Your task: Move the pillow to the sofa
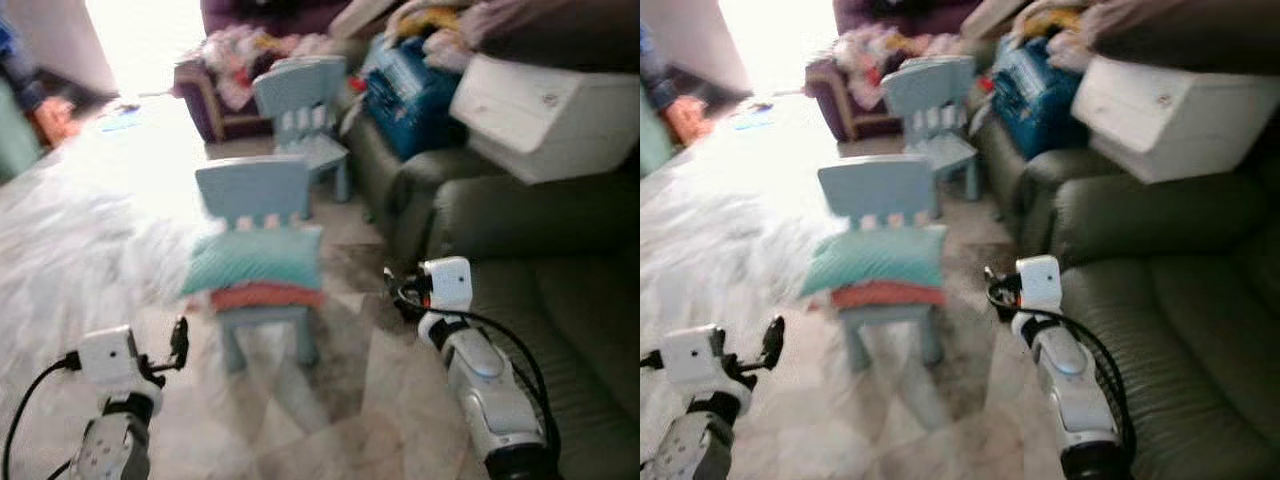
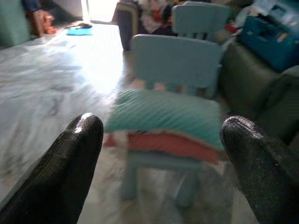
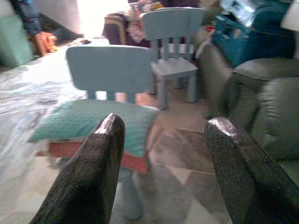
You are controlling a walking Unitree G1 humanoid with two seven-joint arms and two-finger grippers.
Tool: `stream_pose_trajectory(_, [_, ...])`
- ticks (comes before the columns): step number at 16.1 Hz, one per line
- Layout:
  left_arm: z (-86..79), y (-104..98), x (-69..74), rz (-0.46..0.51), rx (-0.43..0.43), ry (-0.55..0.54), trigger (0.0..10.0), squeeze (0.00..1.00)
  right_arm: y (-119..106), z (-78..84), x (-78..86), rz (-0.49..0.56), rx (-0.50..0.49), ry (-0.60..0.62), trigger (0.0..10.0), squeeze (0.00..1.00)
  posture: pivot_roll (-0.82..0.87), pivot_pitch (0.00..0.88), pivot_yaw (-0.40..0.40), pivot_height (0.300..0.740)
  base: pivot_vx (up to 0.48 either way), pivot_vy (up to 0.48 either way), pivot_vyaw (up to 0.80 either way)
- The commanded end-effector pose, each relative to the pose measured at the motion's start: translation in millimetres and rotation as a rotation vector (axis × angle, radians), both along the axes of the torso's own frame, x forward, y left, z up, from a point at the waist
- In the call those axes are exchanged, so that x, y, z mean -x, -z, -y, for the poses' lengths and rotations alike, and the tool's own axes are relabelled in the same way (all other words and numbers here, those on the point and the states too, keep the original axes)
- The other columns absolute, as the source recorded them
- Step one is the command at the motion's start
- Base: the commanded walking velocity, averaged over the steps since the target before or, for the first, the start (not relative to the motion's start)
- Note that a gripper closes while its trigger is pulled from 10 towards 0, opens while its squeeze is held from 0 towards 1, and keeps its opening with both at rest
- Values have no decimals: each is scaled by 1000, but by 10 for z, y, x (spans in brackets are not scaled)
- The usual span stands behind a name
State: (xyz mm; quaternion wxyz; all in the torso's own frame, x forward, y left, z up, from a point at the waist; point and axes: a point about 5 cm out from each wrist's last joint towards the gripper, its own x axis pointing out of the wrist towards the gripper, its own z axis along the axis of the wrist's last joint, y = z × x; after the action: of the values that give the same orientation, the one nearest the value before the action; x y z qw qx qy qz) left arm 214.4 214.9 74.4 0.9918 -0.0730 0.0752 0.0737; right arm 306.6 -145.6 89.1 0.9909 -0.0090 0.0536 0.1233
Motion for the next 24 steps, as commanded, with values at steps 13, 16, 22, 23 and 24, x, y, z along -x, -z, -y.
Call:
stream_pose_trajectory(13, [-10,13,-31,-28,30,-63,10000,0,-21,-2,-1,1,-7,-4,10000,0,-84,7,46,740,63,205,0])
stream_pose_trajectory(16, [-18,6,-40,-27,27,-63,10000,0,-21,-6,-3,1,-9,-3,10000,0,-83,7,49,740,0,480,0])
stream_pose_trajectory(22, [16,35,-34,-48,22,-42,10000,0,30,-3,23,-5,-16,12,10000,0,-76,0,88,740,0,480,0])
stream_pose_trajectory(23, [7,36,-33,-53,18,-40,10000,0,36,-9,25,-5,-17,14,10000,0,-75,0,95,740,0,480,0])
stream_pose_trajectory(24, [2,35,-32,-52,18,-40,10000,0,39,-9,26,-5,-18,14,10000,0,-74,0,97,740,0,480,0])
